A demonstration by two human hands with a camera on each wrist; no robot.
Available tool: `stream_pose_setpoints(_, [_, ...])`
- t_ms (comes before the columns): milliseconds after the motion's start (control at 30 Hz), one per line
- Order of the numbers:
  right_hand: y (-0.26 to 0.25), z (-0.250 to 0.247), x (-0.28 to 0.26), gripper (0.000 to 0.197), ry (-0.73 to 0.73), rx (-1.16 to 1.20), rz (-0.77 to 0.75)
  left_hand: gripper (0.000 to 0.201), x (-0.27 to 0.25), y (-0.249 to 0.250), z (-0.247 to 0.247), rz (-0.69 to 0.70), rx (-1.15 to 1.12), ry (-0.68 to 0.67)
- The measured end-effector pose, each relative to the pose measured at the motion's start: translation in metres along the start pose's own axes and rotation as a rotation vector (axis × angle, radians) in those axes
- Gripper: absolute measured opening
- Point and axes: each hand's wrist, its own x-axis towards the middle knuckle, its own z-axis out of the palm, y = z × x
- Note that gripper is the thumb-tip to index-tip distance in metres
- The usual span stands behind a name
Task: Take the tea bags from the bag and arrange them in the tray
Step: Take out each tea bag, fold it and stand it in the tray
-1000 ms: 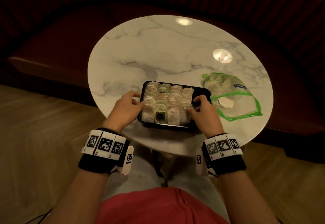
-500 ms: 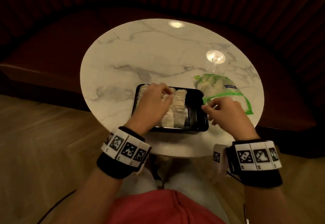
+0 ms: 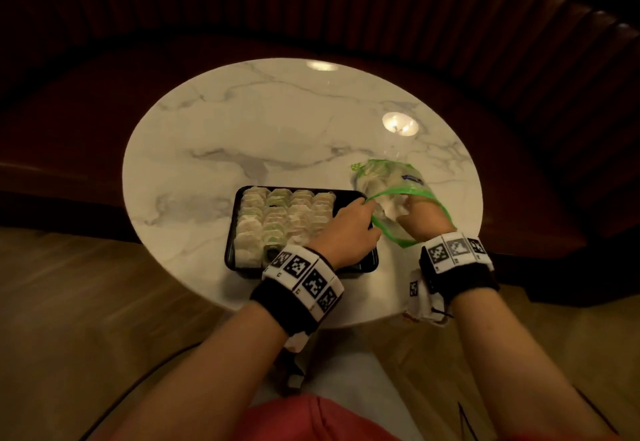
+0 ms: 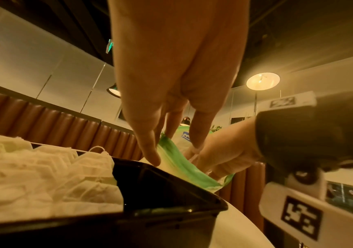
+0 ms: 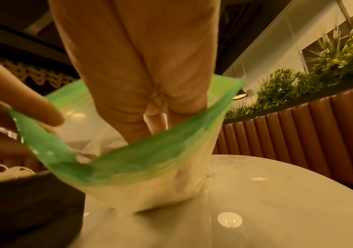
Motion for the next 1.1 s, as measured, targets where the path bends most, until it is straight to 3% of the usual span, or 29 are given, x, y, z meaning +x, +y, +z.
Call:
stream_pose_setpoints(100, [-0.004, 0.003, 0.02, 0.061, -0.091, -0.033, 0.003, 0.038, 0.002, 0.0, 0.004, -0.017, 0.003, 0.014])
stream_pose_setpoints(233, [-0.011, 0.01, 0.034, 0.058, -0.077, -0.087, 0.016, 0.037, 0.006, 0.0, 0.005, -0.025, 0.021, 0.015])
stream_pose_setpoints(500, [-0.013, 0.019, 0.046, 0.036, 0.07, -0.097, -0.178, 0.037, 0.008, 0.001, 0.006, -0.026, 0.039, 0.022])
stream_pose_setpoints(600, [-0.011, 0.015, 0.043, 0.042, 0.216, -0.145, -0.274, 0.041, 0.009, 0.003, 0.002, -0.037, 0.047, 0.019])
stream_pose_setpoints(733, [-0.013, 0.004, 0.034, 0.051, 0.218, -0.153, -0.227, 0.045, 0.008, 0.006, -0.002, -0.043, 0.036, 0.026])
stream_pose_setpoints(833, [-0.009, -0.005, 0.019, 0.044, 0.125, -0.033, -0.15, 0.045, 0.007, 0.008, -0.004, -0.047, 0.029, 0.026])
stream_pose_setpoints(900, [-0.001, -0.004, 0.006, 0.036, 0.143, 0.115, -0.127, 0.044, 0.007, 0.01, -0.005, -0.055, 0.024, 0.017])
stream_pose_setpoints(1000, [0.012, -0.004, -0.022, 0.012, 0.222, 0.588, -0.124, 0.047, 0.006, 0.014, -0.009, -0.061, -0.026, 0.018])
stream_pose_setpoints(1100, [0.015, -0.011, -0.05, 0.015, 0.108, 1.021, -0.156, 0.047, 0.004, 0.016, -0.014, -0.076, -0.087, 0.035])
